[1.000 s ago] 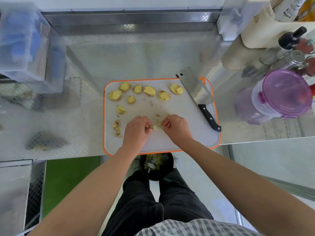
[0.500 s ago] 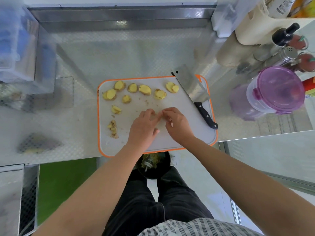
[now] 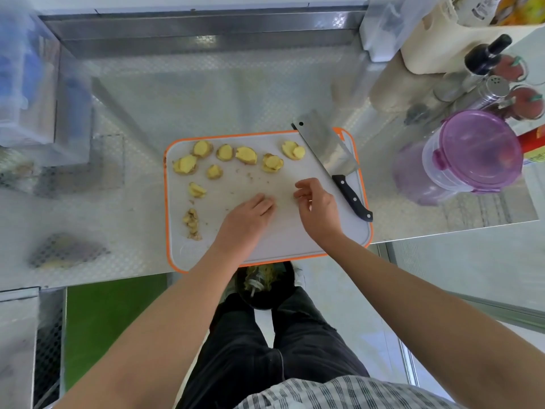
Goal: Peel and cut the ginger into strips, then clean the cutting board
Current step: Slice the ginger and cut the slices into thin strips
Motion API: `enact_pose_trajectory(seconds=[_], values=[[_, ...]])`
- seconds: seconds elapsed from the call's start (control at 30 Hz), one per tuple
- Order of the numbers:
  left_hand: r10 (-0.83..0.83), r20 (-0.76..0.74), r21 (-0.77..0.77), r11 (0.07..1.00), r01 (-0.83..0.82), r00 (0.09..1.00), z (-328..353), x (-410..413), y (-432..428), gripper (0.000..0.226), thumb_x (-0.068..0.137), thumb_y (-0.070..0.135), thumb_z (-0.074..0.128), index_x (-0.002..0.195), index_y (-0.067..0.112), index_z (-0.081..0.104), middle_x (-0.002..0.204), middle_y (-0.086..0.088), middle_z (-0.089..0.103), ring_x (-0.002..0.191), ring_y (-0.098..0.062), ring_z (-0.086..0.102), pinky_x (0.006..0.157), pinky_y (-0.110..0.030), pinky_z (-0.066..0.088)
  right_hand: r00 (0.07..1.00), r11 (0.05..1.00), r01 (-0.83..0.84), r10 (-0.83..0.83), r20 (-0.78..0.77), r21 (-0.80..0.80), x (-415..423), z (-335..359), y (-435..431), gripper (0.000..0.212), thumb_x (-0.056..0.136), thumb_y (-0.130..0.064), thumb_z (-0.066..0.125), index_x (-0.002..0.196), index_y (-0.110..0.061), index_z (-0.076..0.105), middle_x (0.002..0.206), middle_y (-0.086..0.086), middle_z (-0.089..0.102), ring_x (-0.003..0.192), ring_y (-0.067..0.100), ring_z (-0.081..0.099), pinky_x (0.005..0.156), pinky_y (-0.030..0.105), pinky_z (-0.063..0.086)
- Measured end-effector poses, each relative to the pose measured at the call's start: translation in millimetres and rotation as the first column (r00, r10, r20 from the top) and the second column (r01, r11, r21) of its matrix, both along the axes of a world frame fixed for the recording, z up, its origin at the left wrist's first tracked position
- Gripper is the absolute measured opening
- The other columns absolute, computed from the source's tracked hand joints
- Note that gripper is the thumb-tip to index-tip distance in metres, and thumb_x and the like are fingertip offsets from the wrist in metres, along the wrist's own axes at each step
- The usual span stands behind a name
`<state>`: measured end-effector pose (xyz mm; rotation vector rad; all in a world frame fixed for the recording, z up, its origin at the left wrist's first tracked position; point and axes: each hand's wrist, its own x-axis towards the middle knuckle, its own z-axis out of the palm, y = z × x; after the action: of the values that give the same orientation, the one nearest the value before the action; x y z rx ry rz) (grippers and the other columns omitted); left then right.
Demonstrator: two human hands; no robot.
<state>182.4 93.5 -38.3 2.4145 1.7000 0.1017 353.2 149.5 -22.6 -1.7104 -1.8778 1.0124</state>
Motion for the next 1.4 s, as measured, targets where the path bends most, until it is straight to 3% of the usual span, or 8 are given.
enact_pose_trajectory(seconds=[0.17,0.33,0.47,0.7,0.87,1.07,1.2,1.4], values=[[0.013,0.054,0.141,0.99,-0.021,0.998,5.9,-20.6,-16.5,0.034,0.075,0.006,0.075,0.109,0.002,0.067,0.117,-0.012,0.065,0.109,-0.032,0.061,0.09,-0.04,0.051,0.998,0.999,-0.05,0.049,-0.035,-0.017,-10.4,0.6,-1.7,0.031,0.089,0.001,0.044,0.114,-0.012,0.056,0.101,0.002,0.065,0.092,0.014,0.061,0.082,0.029,0.05],[-0.077,-0.084,-0.228,0.972,0.057,0.993,8.9,20.2,-9.8,0.068,0.098,0.047,0.019,0.154,0.012,0.001,0.161,-0.004,-0.006,0.148,-0.02,-0.005,0.121,-0.042,0.002,0.998,0.998,-0.039,0.036,-0.053,-0.049,-15.9,4.6,-5.9,0.042,0.086,0.006,0.038,0.122,-0.01,0.05,0.112,0.004,0.061,0.098,0.017,0.059,0.086,0.029,0.048],[-0.033,-0.23,-0.209,0.978,-0.016,0.973,0.3,14.0,-29.1,0.074,0.092,0.055,-0.009,0.153,0.012,-0.007,0.161,-0.003,-0.008,0.147,-0.02,-0.013,0.119,-0.048,-0.003,0.996,0.996,-0.089,0.089,-0.003,-0.029,-13.4,7.2,-9.9,0.049,0.079,0.011,0.038,0.123,-0.007,0.049,0.12,0.005,0.057,0.108,0.019,0.052,0.091,0.024,0.04],[0.426,-0.283,-0.032,0.891,-0.452,0.86,0.1,-16.9,-57.4,0.076,0.096,0.057,0.001,0.152,0.007,-0.004,0.159,-0.017,-0.015,0.146,-0.032,-0.016,0.118,-0.053,-0.005,0.982,0.984,-0.179,0.178,0.058,0.004,-34.0,8.1,-23.8,0.052,0.082,0.008,0.039,0.13,-0.007,0.047,0.132,0.006,0.051,0.124,0.022,0.042,0.101,0.03,0.037],[0.264,-0.189,-0.1,0.953,-0.287,0.946,-11.5,-2.8,-61.9,0.069,0.095,0.061,-0.004,0.154,0.027,0.004,0.161,-0.008,-0.009,0.147,-0.03,-0.011,0.117,-0.057,0.002,0.952,0.96,-0.28,0.28,0.122,-0.018,-43.8,1.0,-34.1,0.063,0.081,0.009,0.039,0.141,-0.009,0.038,0.147,0.007,0.039,0.138,0.023,0.03,0.113,0.035,0.025],[0.441,-0.225,-0.023,0.889,-0.457,0.869,-7.0,-32.8,-69.3,0.071,0.095,0.058,0.001,0.154,0.018,0.001,0.16,-0.013,-0.01,0.147,-0.033,-0.01,0.118,-0.054,-0.001,0.92,0.948,-0.315,0.318,0.231,-0.051,-36.8,0.0,-39.0,0.066,0.087,0.006,0.037,0.149,-0.012,0.025,0.159,0.003,0.015,0.148,0.017,0.006,0.119,0.03,0.005],[0.207,-0.174,-0.065,0.973,-0.221,0.963,-6.5,-12.9,-65.2,0.065,0.096,0.057,0.002,0.154,0.028,0.01,0.161,-0.007,-0.002,0.148,-0.031,-0.005,0.117,-0.053,0.0,0.902,0.937,-0.347,0.347,0.258,-0.044,-37.6,-2.5,-40.6,0.067,0.086,0.006,0.037,0.15,-0.01,0.023,0.16,0.005,0.011,0.148,0.018,0.002,0.12,0.033,0.003],[0.528,-0.263,-0.039,0.83,-0.556,0.807,-7.6,-41.2,-73.3,0.074,0.093,0.058,-0.005,0.153,0.015,-0.002,0.161,-0.01,-0.008,0.147,-0.03,-0.01,0.118,-0.05,-0.007,0.903,0.939,-0.343,0.334,0.268,-0.013,-34.8,-6.4,-40.0,0.065,0.085,0.006,0.04,0.147,-0.01,0.03,0.159,0.005,0.016,0.148,0.019,0.006,0.12,0.035,0.007]])
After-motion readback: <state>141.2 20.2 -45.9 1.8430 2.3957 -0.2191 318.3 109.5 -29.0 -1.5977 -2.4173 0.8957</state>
